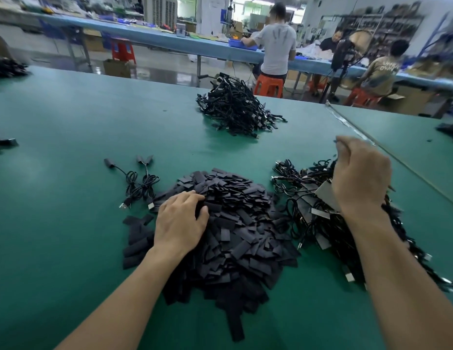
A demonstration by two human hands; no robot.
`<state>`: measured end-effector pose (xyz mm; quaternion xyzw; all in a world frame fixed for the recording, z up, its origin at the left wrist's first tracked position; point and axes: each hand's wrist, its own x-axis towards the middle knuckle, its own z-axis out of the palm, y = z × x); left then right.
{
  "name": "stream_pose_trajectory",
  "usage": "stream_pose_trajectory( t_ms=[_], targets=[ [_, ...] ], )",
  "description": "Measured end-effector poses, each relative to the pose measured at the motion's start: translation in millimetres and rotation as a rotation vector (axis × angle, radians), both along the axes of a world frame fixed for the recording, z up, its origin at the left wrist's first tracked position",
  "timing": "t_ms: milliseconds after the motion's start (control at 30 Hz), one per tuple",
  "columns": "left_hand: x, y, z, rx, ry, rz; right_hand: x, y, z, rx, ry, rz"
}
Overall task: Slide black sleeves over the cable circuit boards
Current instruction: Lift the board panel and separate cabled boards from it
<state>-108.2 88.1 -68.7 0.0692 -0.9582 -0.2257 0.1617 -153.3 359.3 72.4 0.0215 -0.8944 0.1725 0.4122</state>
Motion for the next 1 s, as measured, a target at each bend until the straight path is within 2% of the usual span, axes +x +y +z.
stream_pose_trajectory(
  t_ms=[200, 333, 433, 567, 667, 767, 833, 1000],
  targets=[
    [0, -2, -1, 0.011, 0.015, -0.023, -4, -48, 54, -0.012, 0.326, 0.309],
    [1, -1, 0, 0.023, 0.021, -0.019, 0, -69, 56, 0.014, 0.293, 0.46],
    [2, -1, 0, 0.022, 0.035, -0.024, 6, -76, 52, -0.072, 0.244, 0.512],
    [2, -1, 0, 0.012, 0.037, -0.018, 16, -78, 67, -0.295, 0.415, 0.534],
    [1, 0, 0, 0.013, 0.031, -0.005, 20, -65, 89, -0.332, 0.478, 0.545],
    [0, 0, -1, 0.02, 0.049, -0.003, 22, -55, 93, -0.298, 0.333, 0.521],
    [-1, 0, 0, 0.021, 0.05, -0.001, 20, -57, 83, -0.224, 0.145, 0.519],
    [2, -1, 0, 0.002, 0.078, -0.018, 2, -68, 19, 0.111, -0.71, 0.579]
  ],
)
